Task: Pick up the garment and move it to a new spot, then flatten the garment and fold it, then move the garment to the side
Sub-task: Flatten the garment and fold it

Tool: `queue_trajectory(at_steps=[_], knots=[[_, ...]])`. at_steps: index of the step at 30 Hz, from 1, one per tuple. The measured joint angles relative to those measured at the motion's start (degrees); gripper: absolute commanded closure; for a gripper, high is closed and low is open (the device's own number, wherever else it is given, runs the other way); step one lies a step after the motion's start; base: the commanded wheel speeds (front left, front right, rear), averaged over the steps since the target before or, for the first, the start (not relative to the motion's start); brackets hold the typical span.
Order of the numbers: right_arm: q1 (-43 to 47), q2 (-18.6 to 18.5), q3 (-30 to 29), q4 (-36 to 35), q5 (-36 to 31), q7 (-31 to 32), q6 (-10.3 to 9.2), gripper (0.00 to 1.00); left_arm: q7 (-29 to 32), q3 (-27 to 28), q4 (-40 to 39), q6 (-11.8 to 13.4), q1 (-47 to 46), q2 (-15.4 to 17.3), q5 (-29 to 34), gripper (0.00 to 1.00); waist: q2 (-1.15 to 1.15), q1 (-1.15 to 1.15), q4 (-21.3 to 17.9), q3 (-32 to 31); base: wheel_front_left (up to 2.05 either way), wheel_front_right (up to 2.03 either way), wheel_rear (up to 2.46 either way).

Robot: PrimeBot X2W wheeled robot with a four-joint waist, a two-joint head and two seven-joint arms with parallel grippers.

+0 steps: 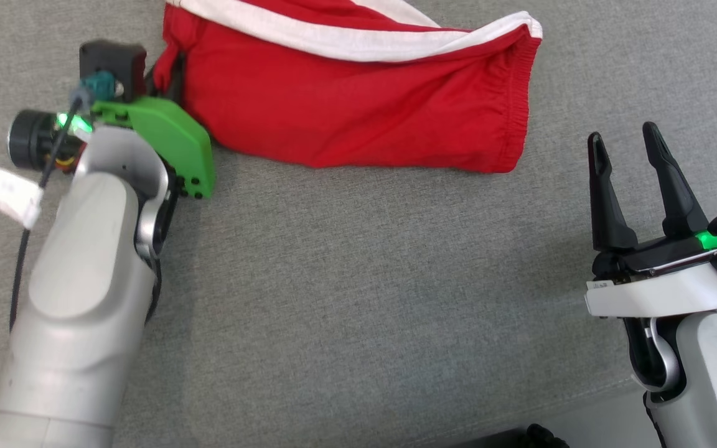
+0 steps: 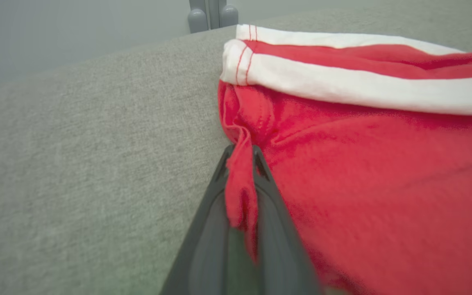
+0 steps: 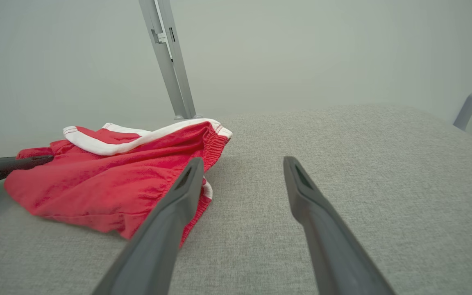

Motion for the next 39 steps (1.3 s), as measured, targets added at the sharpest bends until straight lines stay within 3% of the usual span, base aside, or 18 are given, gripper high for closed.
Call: queue_trajectory(at_steps=[8,12,13,14,18,24,32,39], knots=[[2.84,-0.44,0.15,0.44,-0.42,0.83,0.00,0.00,-1.53,2.59,-17.71,6.32,21.26,0.23,-3.18,1.00,0.00,0.00,2.13,-4.03,0.00,0.00,0.00],[4.04,-0.37,-0.05,-0.22,-0.49,1.63,0.00,0.00,-1.32,3.07,-24.01,7.82,28.18,0.21,-4.17,1.00,0.00,0.00,2.98,-5.91,0.00,0.00,0.00],[4.38,-0.35,-0.11,-0.47,-0.51,1.86,0.00,0.00,-1.67,3.19,-25.13,7.83,29.29,0.02,-4.70,0.78,0.00,0.00,3.20,-6.32,0.00,0.00,0.00],[4.74,-0.26,-0.20,-0.74,-0.54,2.22,0.00,0.00,-2.71,3.22,-26.17,7.98,30.28,-0.22,-4.98,0.00,0.00,0.00,3.40,-6.69,0.00,0.00,0.00],[5.55,-0.09,-0.75,-2.27,-0.92,3.68,0.00,0.00,-9.37,4.28,-29.34,9.40,33.41,-1.83,-5.26,0.00,0.00,0.00,3.95,-7.96,0.00,0.00,0.00],[6.58,-0.32,-1.66,-5.14,-1.54,6.35,0.00,0.00,-20.30,5.59,-32.34,10.55,36.79,-1.57,-2.32,0.00,0.00,0.00,4.80,-10.13,0.00,0.00,0.00],[8.76,-0.63,-2.34,-7.53,-1.63,9.24,0.00,0.00,-21.73,5.37,-35.28,12.32,40.49,0.11,0.30,0.00,0.00,0.00,6.31,-13.02,0.00,0.00,0.00],[9.44,-0.55,-2.92,-7.89,-1.58,9.96,0.00,0.00,-21.20,4.81,-36.35,12.40,40.68,0.35,0.46,0.00,0.00,0.00,7.09,-13.58,0.00,0.00,0.00]])
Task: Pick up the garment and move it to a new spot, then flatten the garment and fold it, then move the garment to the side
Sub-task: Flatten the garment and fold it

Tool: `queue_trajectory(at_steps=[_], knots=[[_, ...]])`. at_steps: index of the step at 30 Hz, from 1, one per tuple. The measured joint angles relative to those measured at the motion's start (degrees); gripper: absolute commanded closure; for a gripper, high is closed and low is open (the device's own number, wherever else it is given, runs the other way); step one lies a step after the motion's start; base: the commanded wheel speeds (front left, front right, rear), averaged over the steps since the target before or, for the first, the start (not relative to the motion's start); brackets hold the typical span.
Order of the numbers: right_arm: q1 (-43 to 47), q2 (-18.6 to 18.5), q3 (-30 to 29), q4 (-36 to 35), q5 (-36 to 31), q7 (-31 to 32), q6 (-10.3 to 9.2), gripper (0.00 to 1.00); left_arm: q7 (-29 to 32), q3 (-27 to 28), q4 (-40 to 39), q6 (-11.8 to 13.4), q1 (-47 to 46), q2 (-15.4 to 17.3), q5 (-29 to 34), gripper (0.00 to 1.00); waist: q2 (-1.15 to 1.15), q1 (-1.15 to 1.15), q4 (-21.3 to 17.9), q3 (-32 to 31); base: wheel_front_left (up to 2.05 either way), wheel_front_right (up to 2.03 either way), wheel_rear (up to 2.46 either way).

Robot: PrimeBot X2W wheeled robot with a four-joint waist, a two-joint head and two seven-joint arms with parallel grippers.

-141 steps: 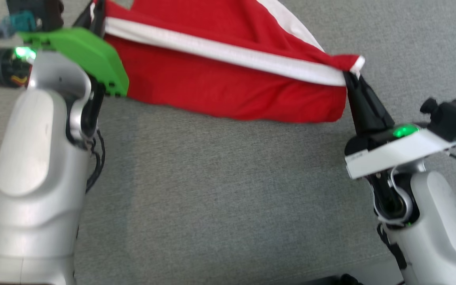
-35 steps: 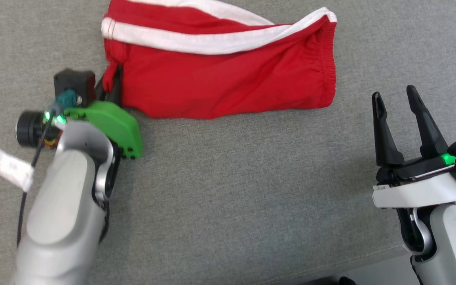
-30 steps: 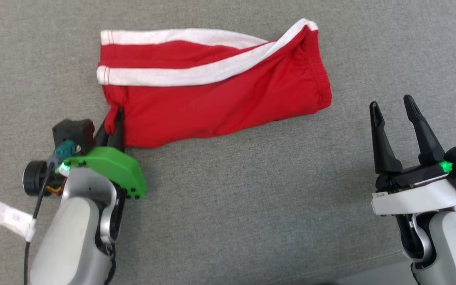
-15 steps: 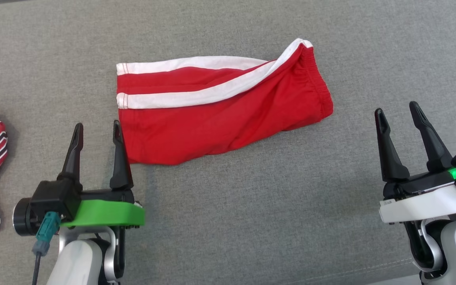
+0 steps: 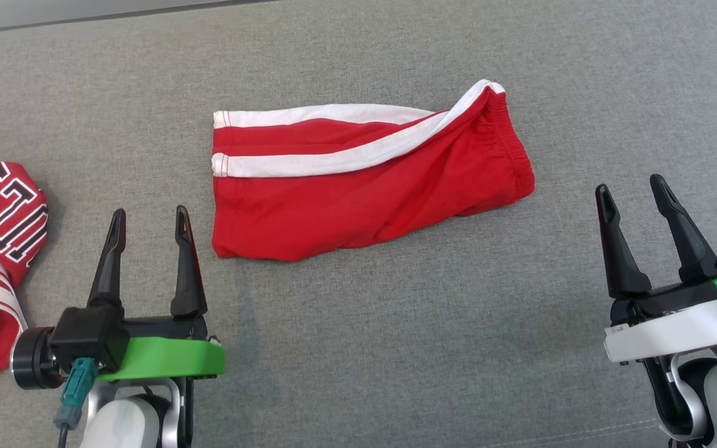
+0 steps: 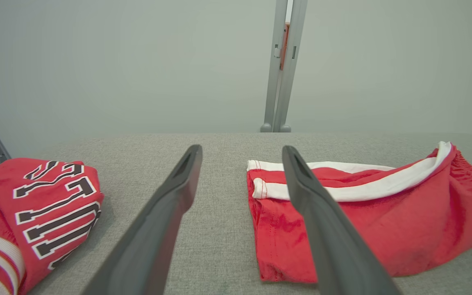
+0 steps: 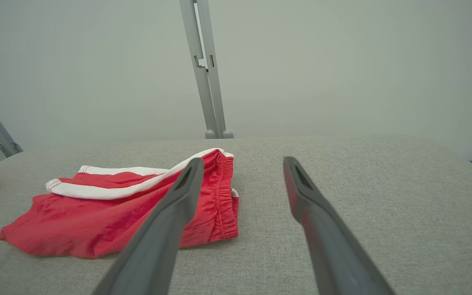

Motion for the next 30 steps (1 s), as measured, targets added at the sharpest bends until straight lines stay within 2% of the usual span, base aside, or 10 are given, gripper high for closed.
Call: queue_trajectory(at_steps=[8,15,23,28,29,30], knots=[[0.10,-0.41,-1.34,0.54,0.27,0.68,0.00,0.00,0.04,-1.01,-1.27,0.14,-1.12,0.10,0.88,0.00,0.00,0.00,0.98,1.46,0.00,0.00,0.00],[-5.07,-3.10,-1.19,4.30,1.30,1.47,0.00,0.00,-0.36,-3.57,-2.35,-0.66,-6.99,-1.11,2.75,0.00,0.00,0.00,3.11,5.75,0.00,0.00,0.00],[-13.85,-3.98,2.03,16.35,2.83,0.85,0.00,0.00,-2.05,-4.98,-0.73,-1.47,-11.70,-2.87,3.46,0.00,0.00,0.00,6.79,11.78,0.00,0.00,0.00],[-17.08,-4.05,4.35,22.47,5.17,0.31,-0.03,0.00,-2.57,-5.10,-0.32,-1.54,-12.32,-3.09,3.80,0.00,0.00,0.00,8.61,13.48,0.00,0.00,0.00],[-17.61,-4.26,5.21,23.26,5.79,0.31,-0.03,0.27,-2.63,-5.06,-0.16,-1.56,-12.32,-3.05,3.82,0.00,0.00,0.00,8.82,13.57,0.00,0.00,0.00],[-17.96,-4.52,5.87,23.74,6.44,0.09,-0.04,0.41,-2.64,-4.99,-0.14,-1.56,-12.32,-3.00,3.85,0.00,0.00,0.00,8.86,13.52,0.00,0.00,0.00]])
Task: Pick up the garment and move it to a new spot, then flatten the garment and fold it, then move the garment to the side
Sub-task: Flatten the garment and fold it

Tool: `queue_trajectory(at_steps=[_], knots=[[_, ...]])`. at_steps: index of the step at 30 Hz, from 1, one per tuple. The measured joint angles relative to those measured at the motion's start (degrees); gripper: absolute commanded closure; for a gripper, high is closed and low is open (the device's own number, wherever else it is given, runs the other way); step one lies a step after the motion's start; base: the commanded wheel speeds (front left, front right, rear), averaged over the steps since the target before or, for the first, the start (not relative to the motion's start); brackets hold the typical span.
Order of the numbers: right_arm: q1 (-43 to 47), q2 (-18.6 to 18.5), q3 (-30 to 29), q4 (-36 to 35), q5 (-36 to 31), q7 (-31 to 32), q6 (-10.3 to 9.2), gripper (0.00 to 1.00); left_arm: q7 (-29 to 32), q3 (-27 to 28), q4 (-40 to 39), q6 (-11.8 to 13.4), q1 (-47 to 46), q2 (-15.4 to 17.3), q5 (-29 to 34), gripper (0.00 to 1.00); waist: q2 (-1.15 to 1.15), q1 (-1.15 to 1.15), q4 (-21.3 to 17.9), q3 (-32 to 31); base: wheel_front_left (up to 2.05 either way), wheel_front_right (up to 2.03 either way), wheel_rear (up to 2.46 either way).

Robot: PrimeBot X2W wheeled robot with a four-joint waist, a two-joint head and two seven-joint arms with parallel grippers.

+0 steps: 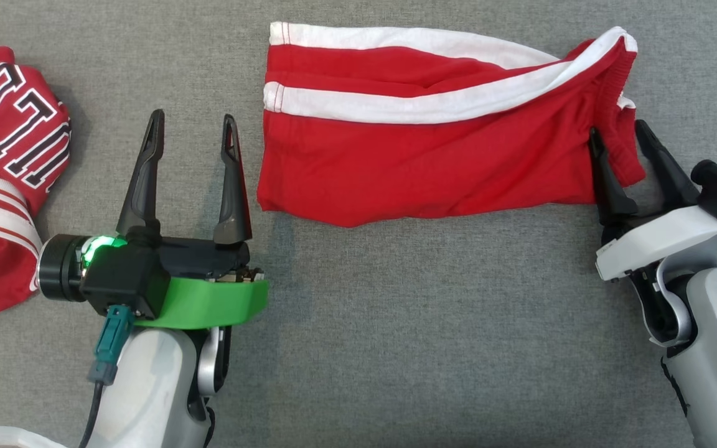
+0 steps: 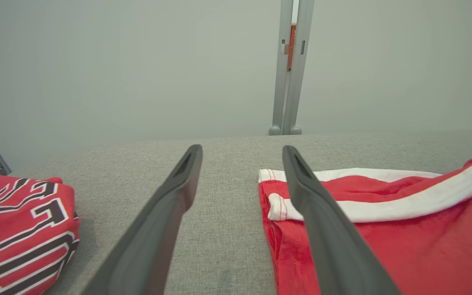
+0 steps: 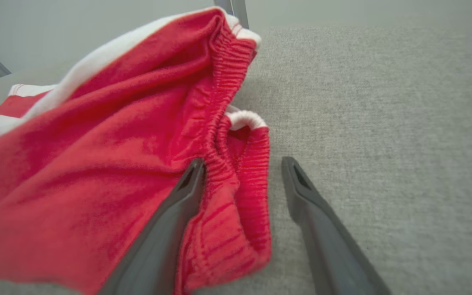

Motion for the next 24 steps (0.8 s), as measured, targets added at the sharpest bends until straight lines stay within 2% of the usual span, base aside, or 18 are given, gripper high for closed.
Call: queue_trajectory(at_steps=[1,8,16,19,24], knots=[[-0.08,-0.13,0.57,0.36,0.81,-0.22,-0.01,1.00,-0.10,0.05,0.01,0.01,0.00,0.01,0.02,0.00,0.00,0.00,-0.02,-0.09,0.00,0.00,0.00],[2.01,-1.64,2.79,1.18,5.28,-3.53,0.10,1.00,-0.40,0.47,0.20,0.21,0.42,0.74,0.08,0.00,0.00,0.00,-1.32,-1.93,0.00,0.00,0.00],[7.84,-6.43,-1.65,1.42,7.21,-5.04,0.08,1.00,-0.40,0.54,0.37,0.23,1.71,1.35,-0.10,0.00,0.00,0.00,-2.73,-4.94,0.00,0.00,0.00],[8.27,-7.05,-1.42,-1.19,9.54,-3.56,0.07,1.00,-0.37,0.52,0.43,0.45,2.36,1.54,-0.19,0.00,0.00,0.00,-3.08,-6.01,0.00,0.00,0.00],[7.48,-6.64,3.08,-10.17,17.15,2.50,0.01,1.00,-0.18,0.33,0.22,0.55,2.74,1.59,-0.47,0.00,0.00,0.00,-3.47,-7.65,0.00,0.00,0.00]])
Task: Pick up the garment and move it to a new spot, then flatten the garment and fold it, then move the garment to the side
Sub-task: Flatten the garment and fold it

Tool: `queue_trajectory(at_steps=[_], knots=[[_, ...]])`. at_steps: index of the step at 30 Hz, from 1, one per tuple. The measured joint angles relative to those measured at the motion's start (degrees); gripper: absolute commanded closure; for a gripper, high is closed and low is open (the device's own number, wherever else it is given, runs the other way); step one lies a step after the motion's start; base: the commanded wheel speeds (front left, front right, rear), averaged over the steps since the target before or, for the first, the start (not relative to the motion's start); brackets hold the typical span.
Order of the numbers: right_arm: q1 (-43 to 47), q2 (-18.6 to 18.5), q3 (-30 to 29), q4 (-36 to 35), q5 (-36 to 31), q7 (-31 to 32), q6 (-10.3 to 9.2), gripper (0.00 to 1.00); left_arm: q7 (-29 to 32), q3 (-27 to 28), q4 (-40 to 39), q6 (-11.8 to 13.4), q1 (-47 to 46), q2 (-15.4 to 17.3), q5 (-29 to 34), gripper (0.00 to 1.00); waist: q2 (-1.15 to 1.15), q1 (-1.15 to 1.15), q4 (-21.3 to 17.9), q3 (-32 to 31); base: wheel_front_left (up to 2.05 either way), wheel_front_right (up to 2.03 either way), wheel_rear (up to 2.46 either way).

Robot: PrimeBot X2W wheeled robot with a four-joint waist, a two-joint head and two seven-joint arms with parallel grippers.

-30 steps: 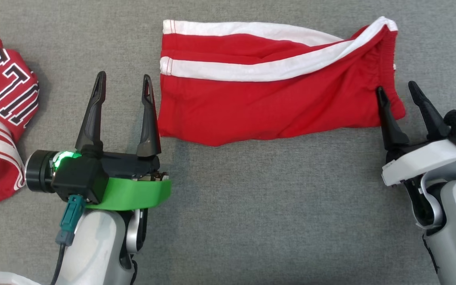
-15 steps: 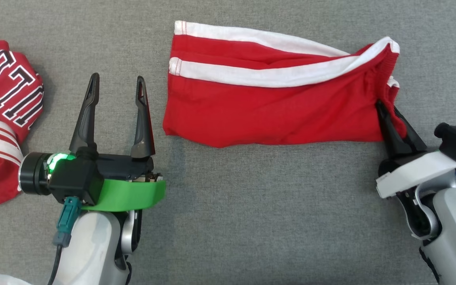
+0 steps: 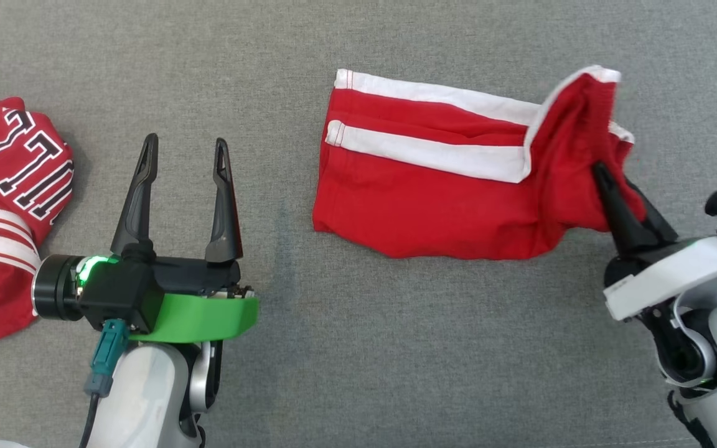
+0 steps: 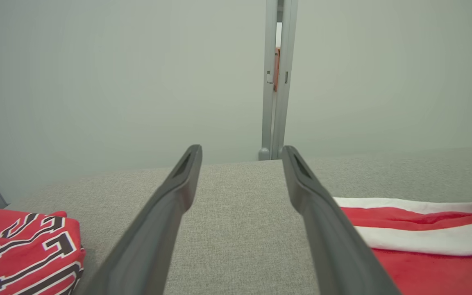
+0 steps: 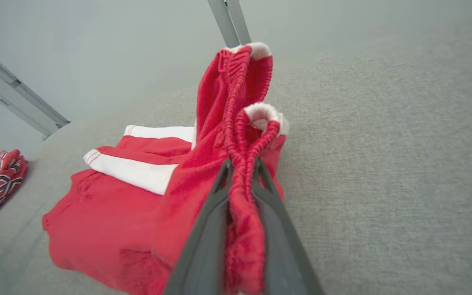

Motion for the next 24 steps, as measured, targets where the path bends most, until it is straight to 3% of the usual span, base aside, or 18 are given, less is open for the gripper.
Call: queue_trajectory(at_steps=[3,7,12,19,20,21,22,24], knots=[[-2.12,1.77,4.50,-4.55,6.88,5.02,0.01,1.00,0.04,-0.19,-0.09,0.00,-0.01,-0.01,-0.07,0.00,0.00,0.00,0.34,-0.21,0.00,0.00,0.00],[-6.26,4.19,9.46,-4.83,11.11,9.25,0.00,1.00,0.08,-0.53,0.18,-0.01,-0.13,-0.19,-0.27,0.00,0.00,0.00,1.24,0.05,0.00,0.00,0.00],[-12.82,8.71,14.35,0.83,11.99,9.78,0.00,1.00,0.01,-1.46,0.93,-0.05,-0.46,-1.04,-0.48,0.00,0.00,0.00,3.02,0.64,0.00,0.00,0.00],[-17.96,10.47,19.19,9.44,10.28,6.21,0.00,1.00,-0.23,-1.65,1.91,-0.10,-0.83,-1.92,-0.66,0.00,0.00,0.00,5.51,1.63,0.00,0.00,0.00],[-18.31,10.42,19.75,10.10,10.29,5.37,-0.01,0.95,-0.24,-1.66,2.05,-0.10,-0.83,-1.98,-0.66,0.00,0.00,0.00,5.72,1.82,0.00,0.00,0.00],[-18.63,10.31,20.48,10.43,10.27,4.67,0.00,0.54,-0.25,-1.67,2.12,-0.10,-0.83,-2.02,-0.66,0.00,0.00,0.00,5.85,1.97,0.00,0.00,0.00],[-19.10,10.13,21.39,10.61,10.23,3.65,0.00,0.00,-0.27,-1.62,2.26,-0.10,-0.84,-2.07,-0.67,0.00,0.00,0.00,5.98,2.14,0.00,0.00,0.00],[-19.91,9.16,23.43,10.27,8.65,0.51,0.00,0.00,-0.31,-1.48,2.56,-0.10,-0.83,-2.11,-0.74,0.00,0.00,0.00,6.01,2.31,0.00,0.00,0.00]])
